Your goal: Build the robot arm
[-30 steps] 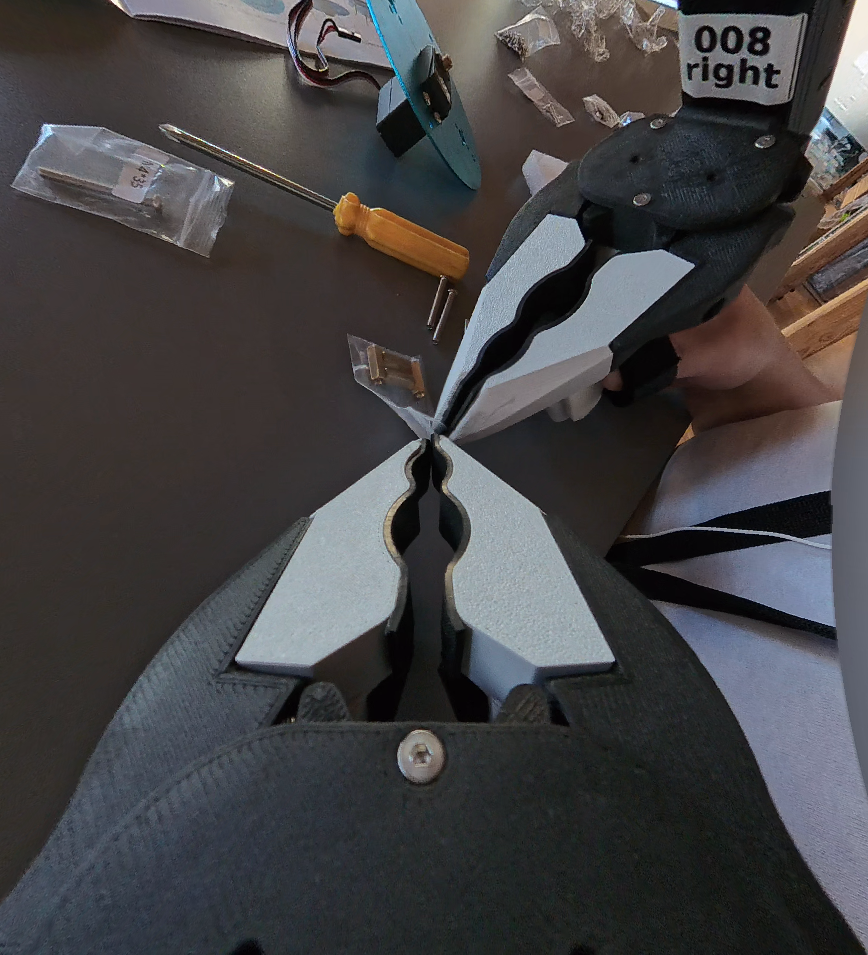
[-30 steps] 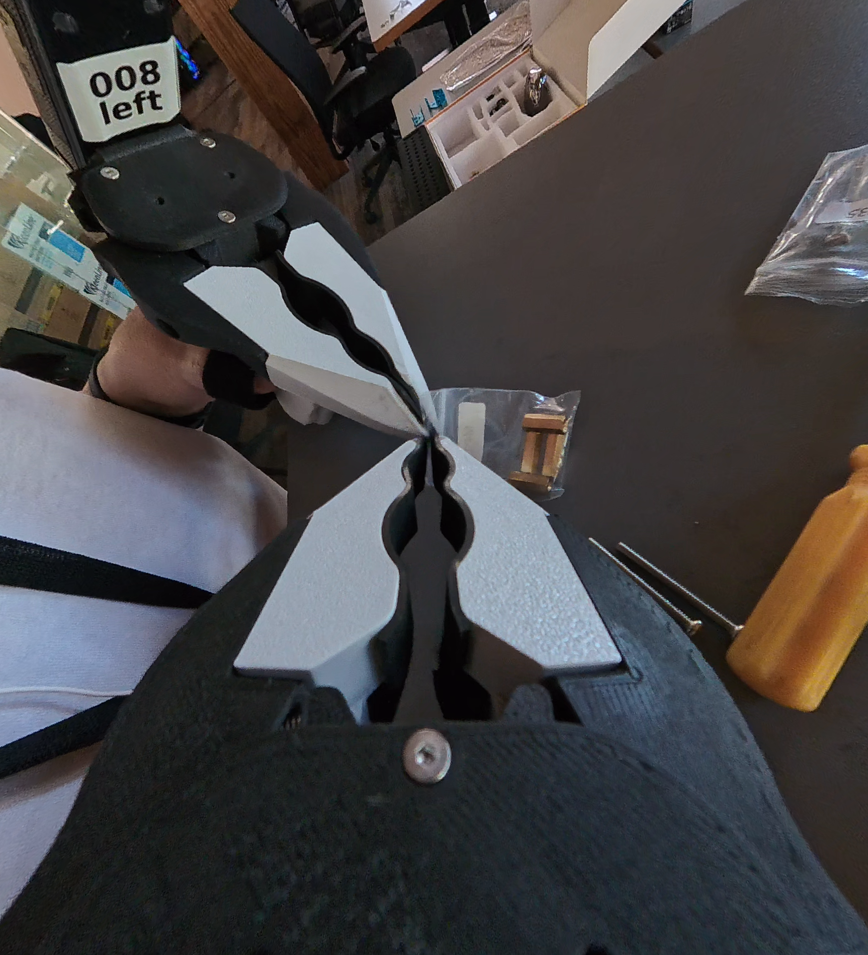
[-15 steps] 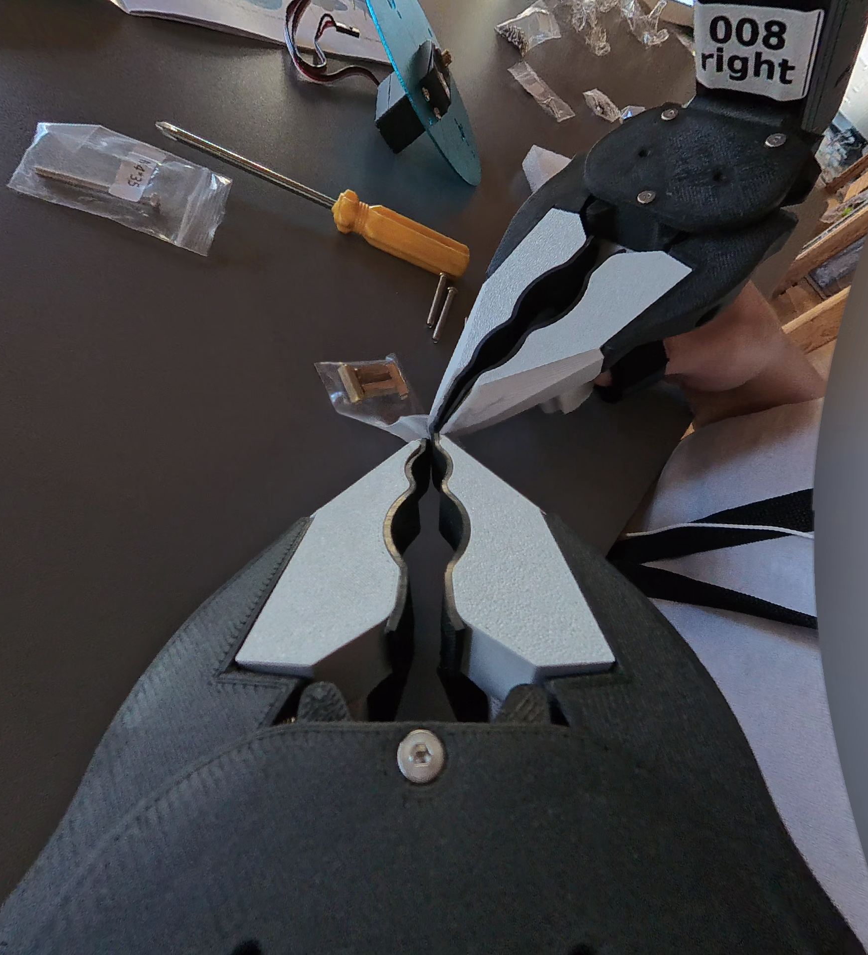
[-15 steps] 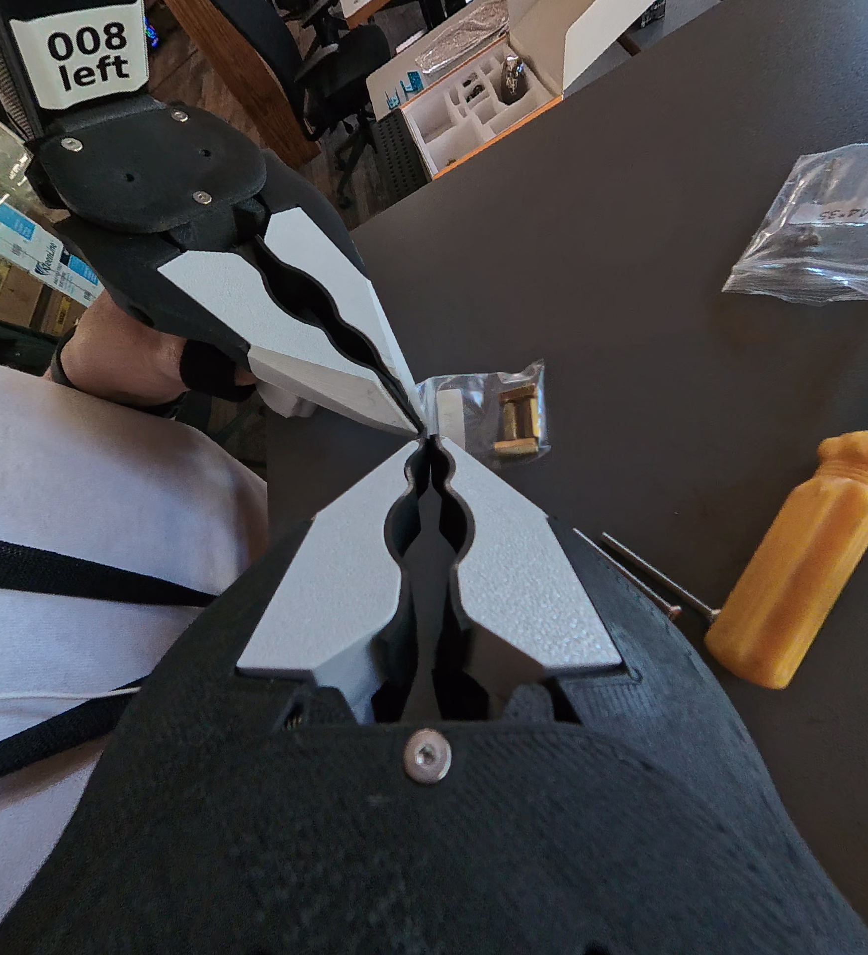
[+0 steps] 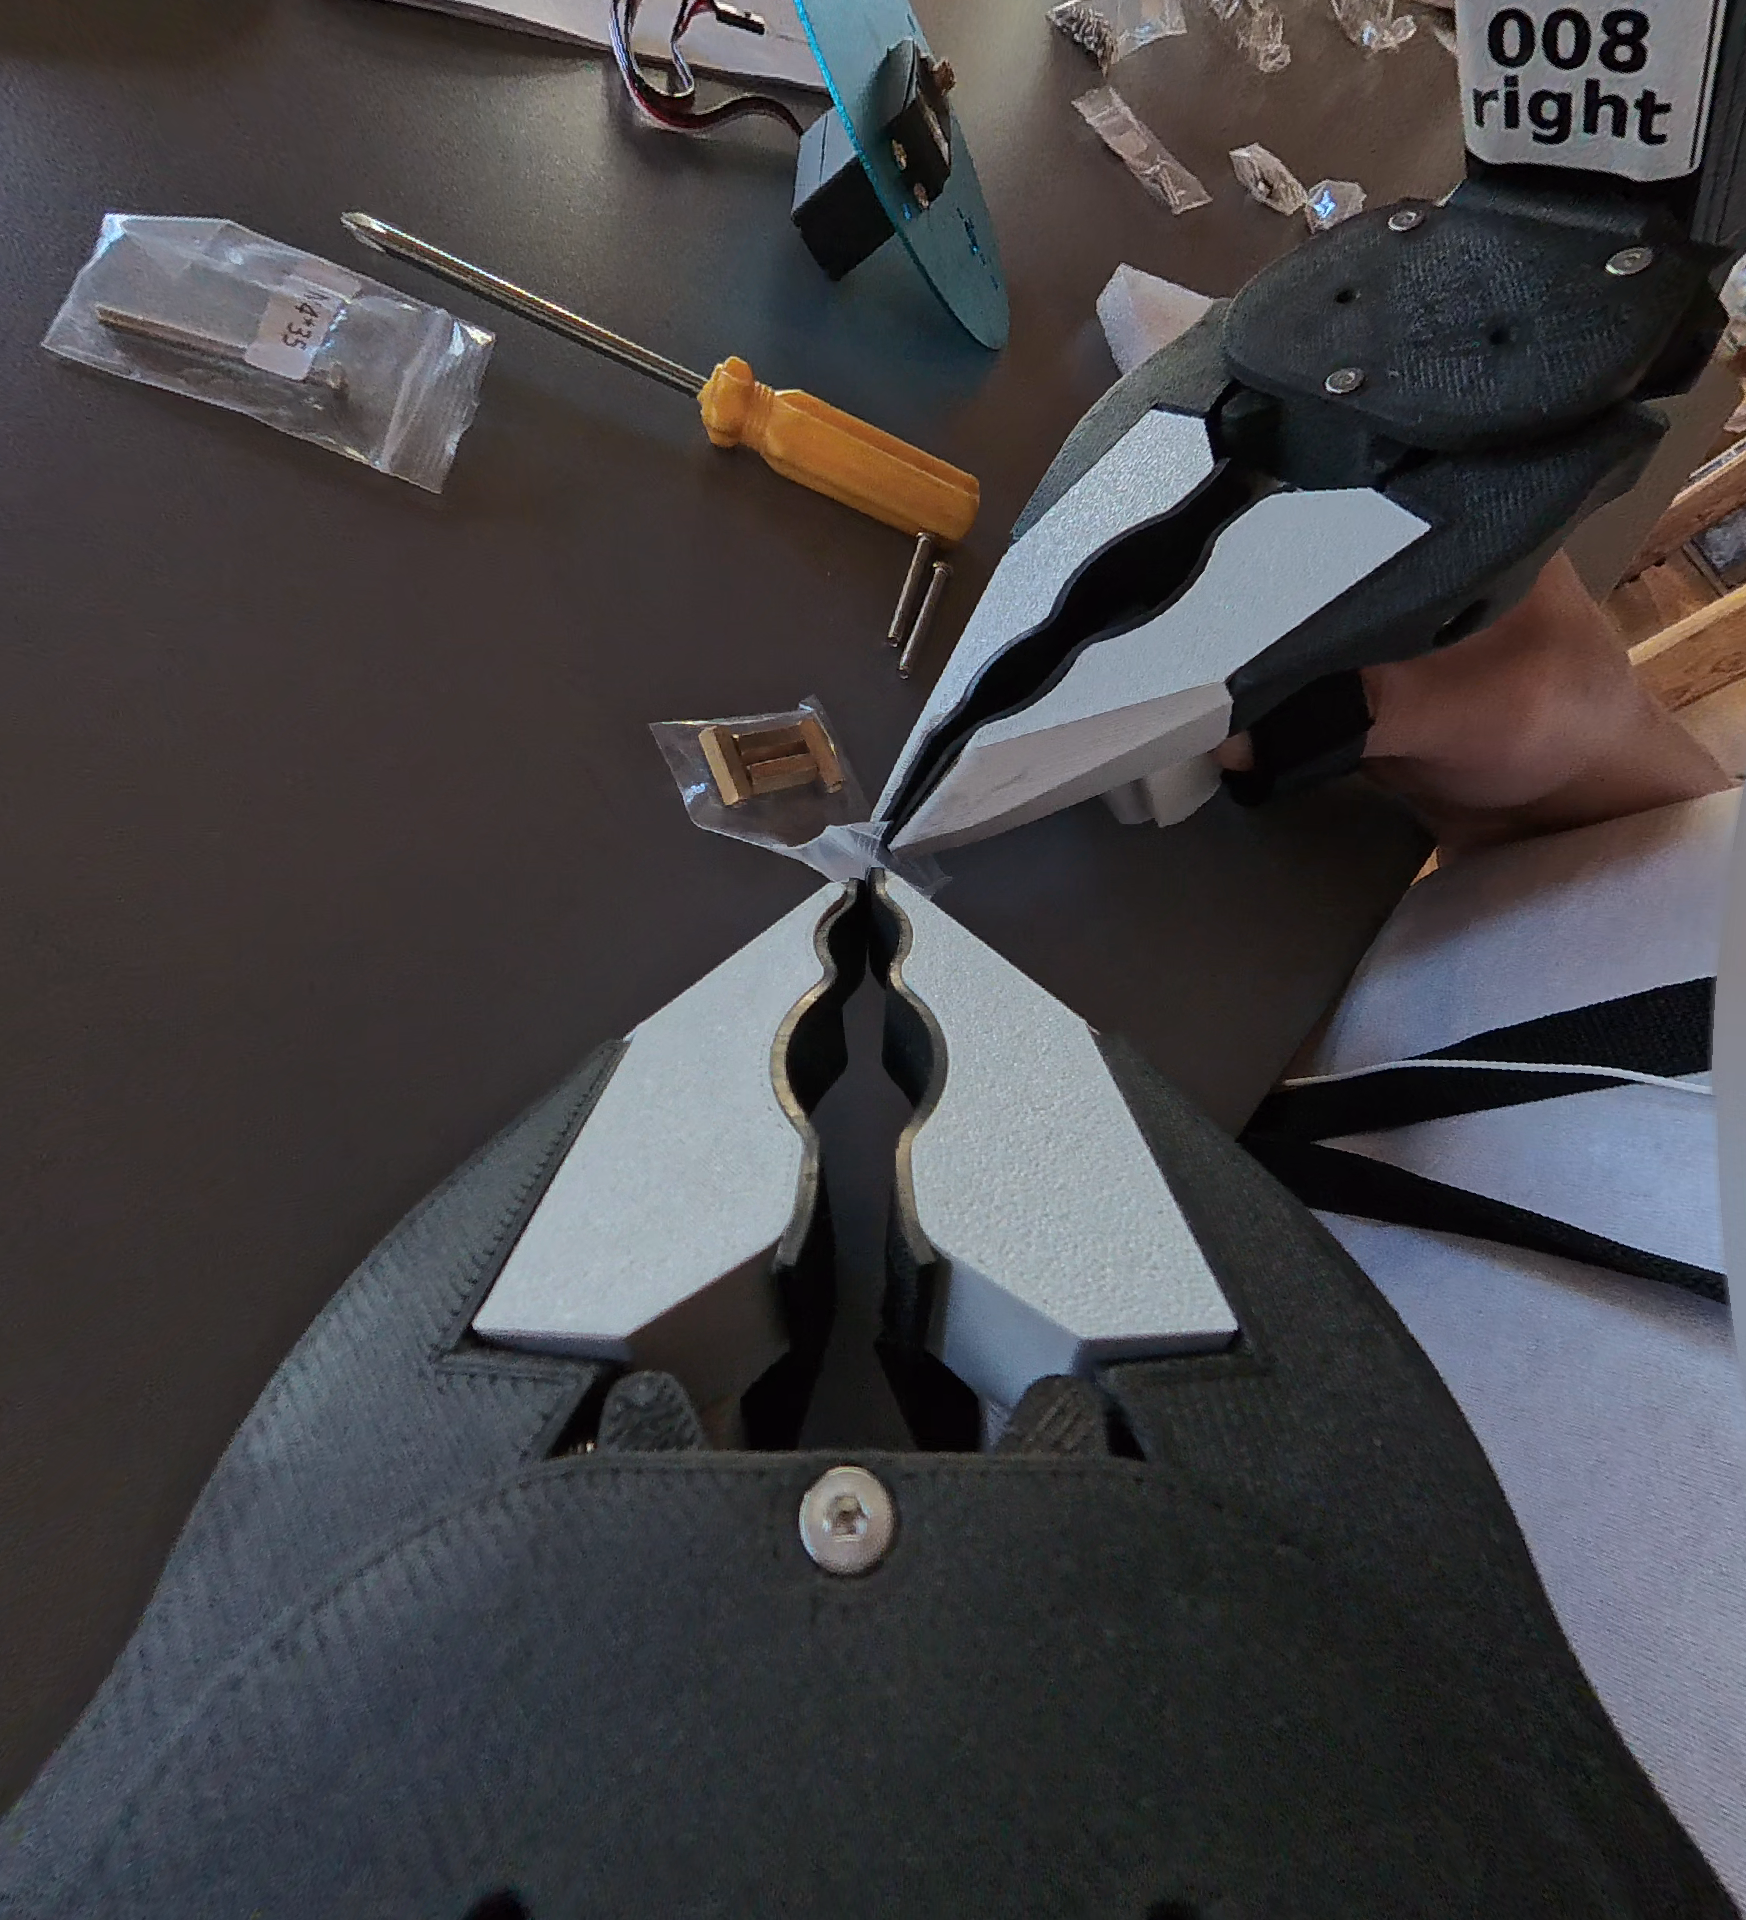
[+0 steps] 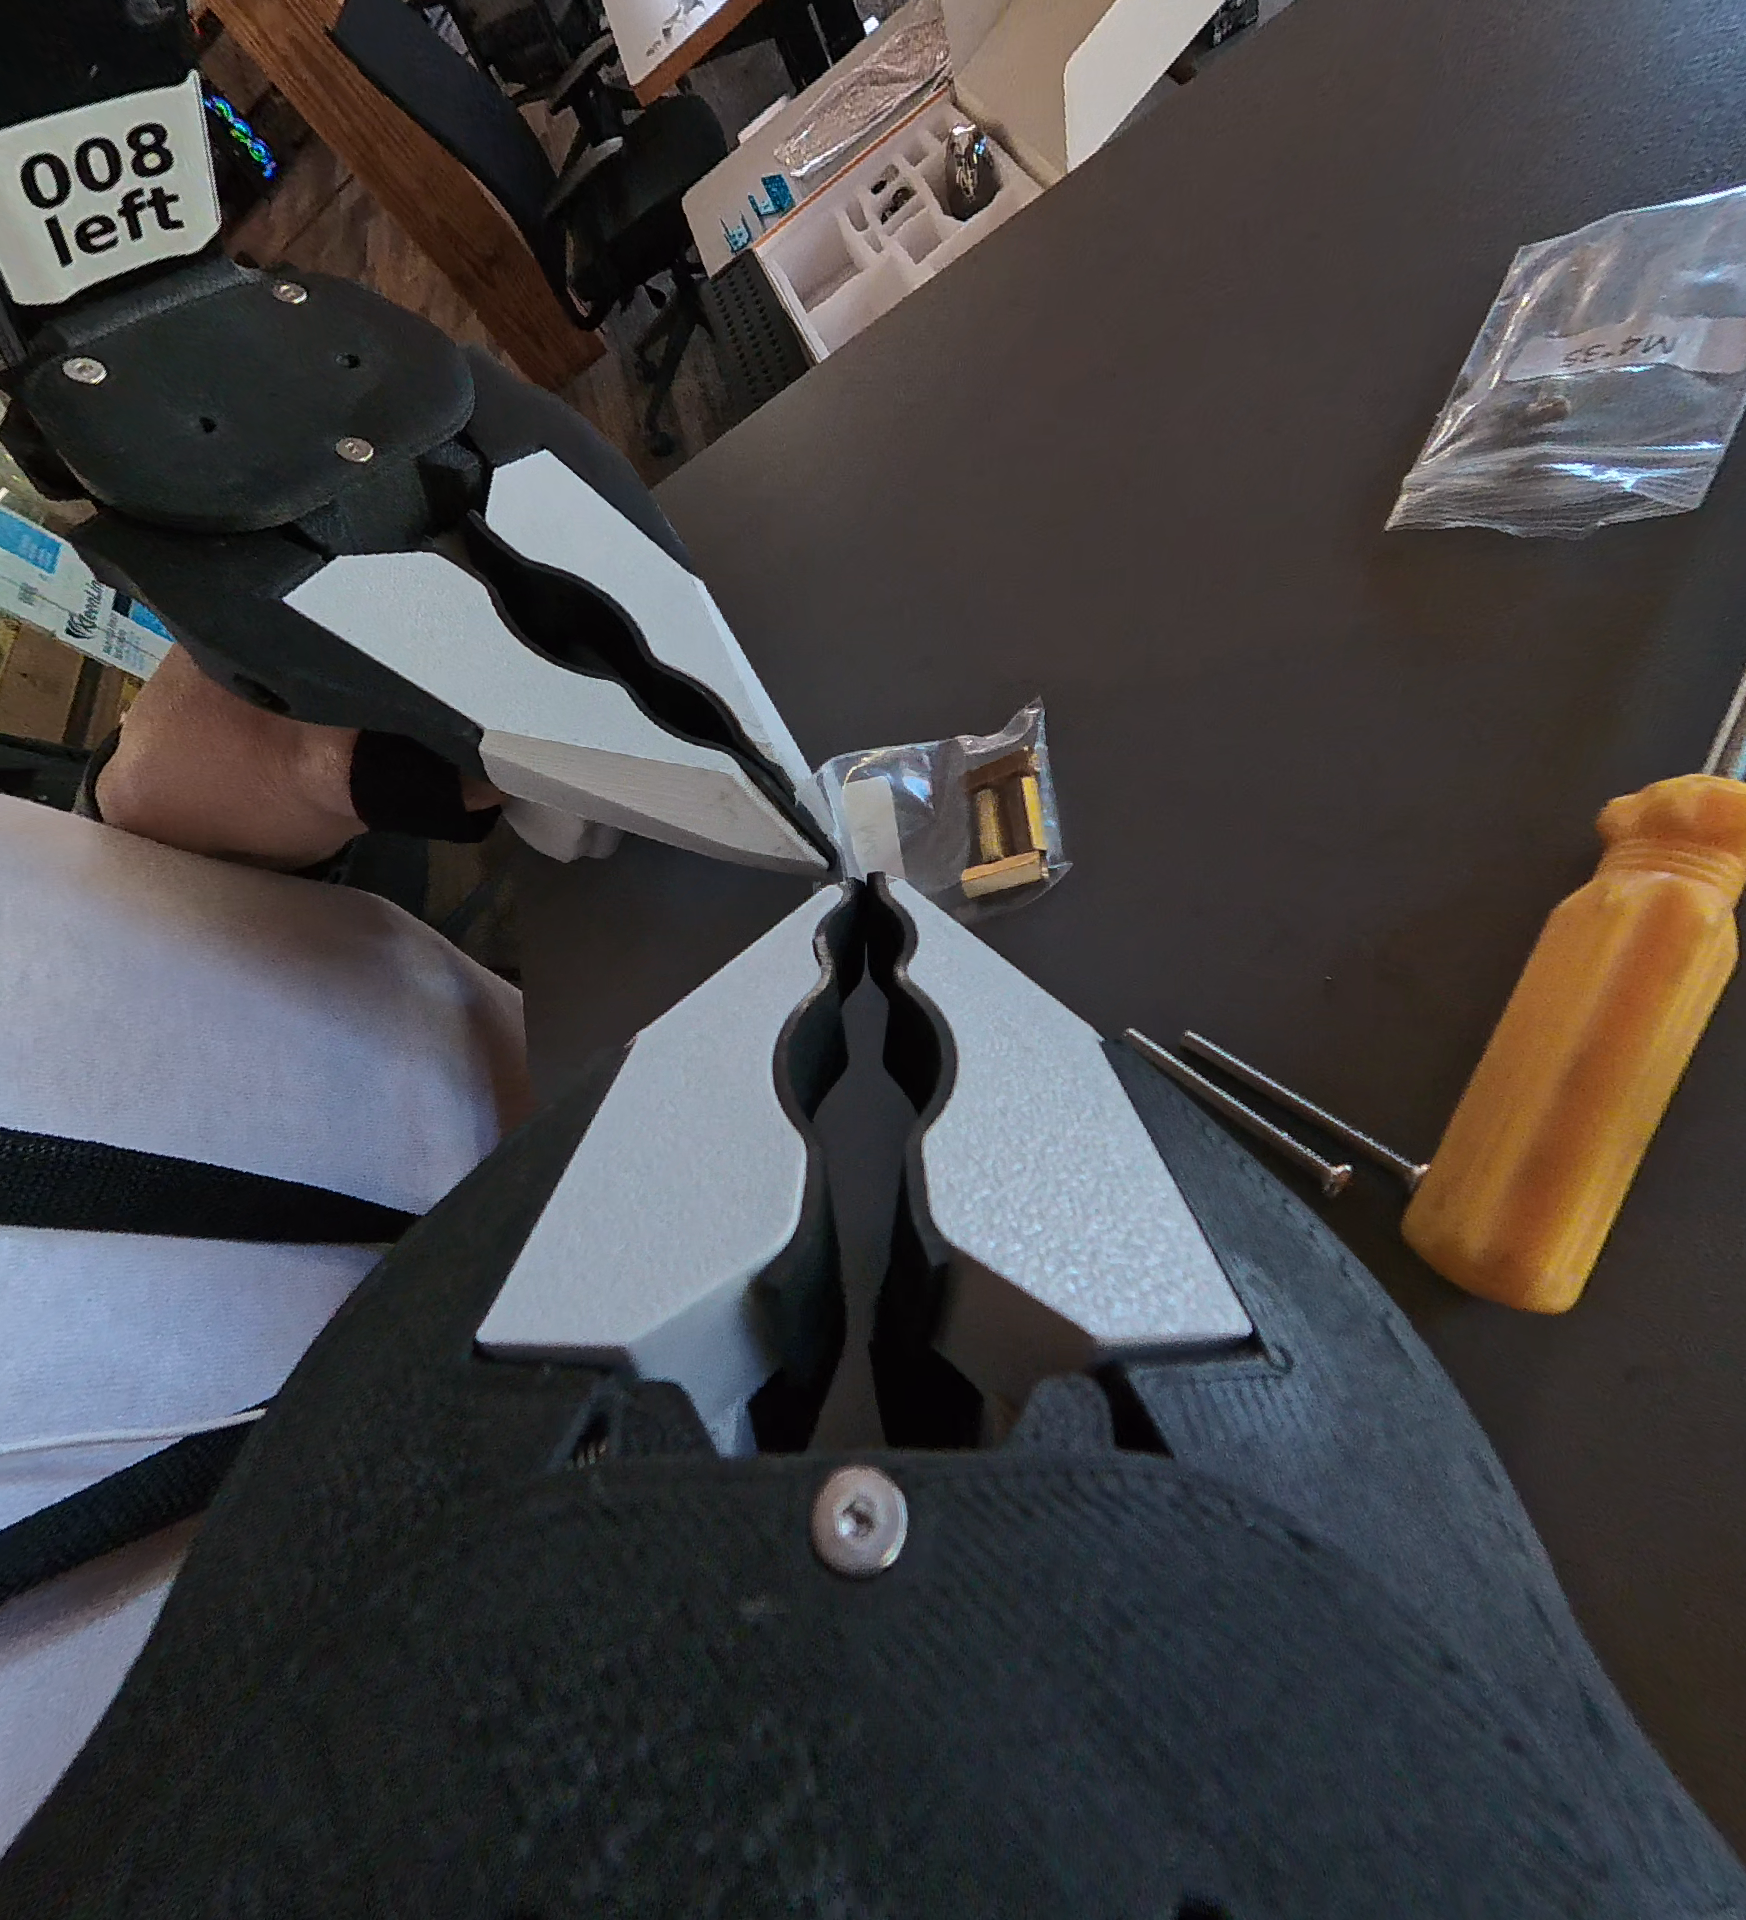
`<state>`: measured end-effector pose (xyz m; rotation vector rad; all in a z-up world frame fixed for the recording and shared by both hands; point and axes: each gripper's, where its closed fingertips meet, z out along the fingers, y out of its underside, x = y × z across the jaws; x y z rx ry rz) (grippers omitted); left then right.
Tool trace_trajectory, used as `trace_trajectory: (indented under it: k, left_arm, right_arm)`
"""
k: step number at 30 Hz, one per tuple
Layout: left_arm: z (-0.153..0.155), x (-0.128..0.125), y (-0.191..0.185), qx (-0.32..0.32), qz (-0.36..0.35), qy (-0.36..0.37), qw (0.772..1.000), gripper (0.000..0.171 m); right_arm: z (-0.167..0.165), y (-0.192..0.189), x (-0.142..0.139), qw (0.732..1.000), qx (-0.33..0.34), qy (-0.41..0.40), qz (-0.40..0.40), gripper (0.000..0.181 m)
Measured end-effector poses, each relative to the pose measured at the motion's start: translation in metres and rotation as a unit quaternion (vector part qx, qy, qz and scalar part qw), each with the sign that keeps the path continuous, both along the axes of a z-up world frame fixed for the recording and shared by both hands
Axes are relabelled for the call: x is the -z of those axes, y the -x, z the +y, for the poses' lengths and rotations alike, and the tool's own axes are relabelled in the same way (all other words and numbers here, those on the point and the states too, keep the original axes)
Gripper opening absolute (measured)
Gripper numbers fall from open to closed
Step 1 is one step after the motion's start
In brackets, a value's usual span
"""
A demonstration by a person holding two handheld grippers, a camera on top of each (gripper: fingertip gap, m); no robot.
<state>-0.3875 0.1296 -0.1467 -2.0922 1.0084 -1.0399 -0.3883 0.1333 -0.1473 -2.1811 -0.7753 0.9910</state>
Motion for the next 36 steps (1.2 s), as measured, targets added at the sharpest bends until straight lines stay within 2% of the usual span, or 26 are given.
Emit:
trace_trajectory:
  k: [5,7,13,20,24,25,26,29,32,34,36]
  left_arm:
    - [0.0,0.0,0.0,-0.003,0.001,0.002,1.0,0.0]
    - [0.003,0.001,0.005,-0.015,0.008,0.003,1.0,0.0]
    - [0.003,0.0,0.007,-0.021,0.004,0.001,1.0,0.0]
    - [0.006,-0.002,0.007,-0.033,-0.001,0.013,0.999,0.0]
    - [0.0,-0.017,0.004,0.003,-0.059,0.033,0.998,0.0]
    - [-0.003,-0.024,0.004,0.018,-0.075,0.026,0.997,0.008]
    - [-0.002,-0.028,0.005,0.021,-0.073,0.0,0.997,0.024]
    - [0.011,-0.031,0.012,-0.002,-0.004,-0.157,0.988,0.046]
    - [0.022,-0.036,0.011,-0.011,0.076,-0.328,0.942,0.068]
    - [0.021,-0.039,0.002,0.007,0.103,-0.406,0.908,0.066]
    - [0.017,-0.039,-0.009,0.039,0.097,-0.424,0.9,0.068]
  right_arm:
    - [0.001,0.0,0.001,1.0,0.005,-0.011,-0.012,0.0]
    - [0.008,-0.009,0.002,0.998,0.032,-0.031,-0.034,0.0]
    - [0.007,-0.008,-0.004,1.0,0.026,-0.016,0.005,0.0]
    - [0.011,-0.008,-0.012,0.997,0.03,-0.073,-0.017,0.0]
    - [0.011,-0.008,-0.016,0.995,0.026,-0.092,-0.02,0.0]
    - [0.012,-0.01,-0.017,0.995,0.03,-0.09,-0.018,0.0]
    - [0.013,-0.011,-0.019,0.996,0.033,-0.085,-0.009,0.0]
    - [0.015,-0.011,-0.031,0.997,0.035,-0.051,0.04,0.0]
    - [0.012,-0.007,-0.042,0.996,0.022,-0.02,0.083,0.0]
    - [0.01,-0.004,-0.043,0.996,0.011,-0.009,0.084,0.0]
    - [0.007,-0.002,-0.043,0.997,0.002,-0.008,0.07,0.0]
